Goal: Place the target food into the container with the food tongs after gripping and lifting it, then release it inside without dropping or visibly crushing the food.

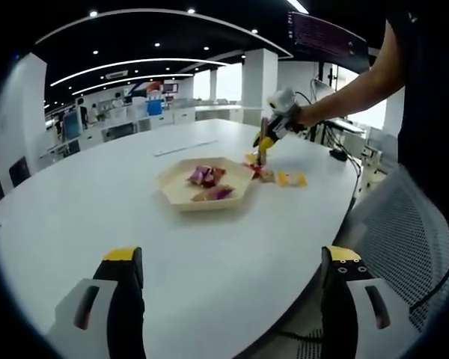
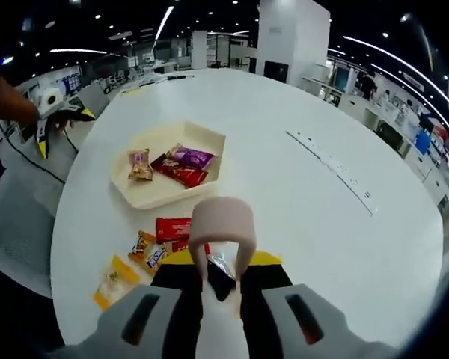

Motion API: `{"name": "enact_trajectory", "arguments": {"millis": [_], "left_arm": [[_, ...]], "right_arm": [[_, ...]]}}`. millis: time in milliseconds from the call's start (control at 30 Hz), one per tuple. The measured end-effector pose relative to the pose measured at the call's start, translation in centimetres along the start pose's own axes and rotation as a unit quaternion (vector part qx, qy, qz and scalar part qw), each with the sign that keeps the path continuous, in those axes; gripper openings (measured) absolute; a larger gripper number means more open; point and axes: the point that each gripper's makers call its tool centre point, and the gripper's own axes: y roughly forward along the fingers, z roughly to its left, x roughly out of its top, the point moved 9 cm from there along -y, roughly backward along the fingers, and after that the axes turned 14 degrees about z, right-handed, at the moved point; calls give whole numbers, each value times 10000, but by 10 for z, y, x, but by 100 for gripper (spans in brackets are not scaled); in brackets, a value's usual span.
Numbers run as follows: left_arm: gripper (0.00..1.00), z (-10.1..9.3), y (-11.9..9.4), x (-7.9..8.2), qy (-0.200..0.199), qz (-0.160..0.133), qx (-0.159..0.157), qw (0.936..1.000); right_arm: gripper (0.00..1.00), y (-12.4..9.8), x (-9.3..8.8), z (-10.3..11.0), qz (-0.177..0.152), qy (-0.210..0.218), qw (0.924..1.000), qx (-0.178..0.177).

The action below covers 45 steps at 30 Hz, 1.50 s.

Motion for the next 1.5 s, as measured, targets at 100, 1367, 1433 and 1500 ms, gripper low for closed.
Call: {"name": "enact_trajectory", "arguments": {"millis": [100,1367,1433,1500], "left_arm": [[96,0,0,0,-5,-5,3,10000],[96,1,-1,3,11,-81,-11,10000],[99,-1,-4,9,-33,-376,-91,9992],[100,2,-7,10,-96,-441,-38,9990]], "right_arm": [[15,-2,-1,2,57,65,10000,-40],[15,-70,42,-7,-280,397,9986,-223],[15,-72,44,-7,-292,394,9985,-244],[15,-74,47,-6,-307,375,9985,-263]]}}
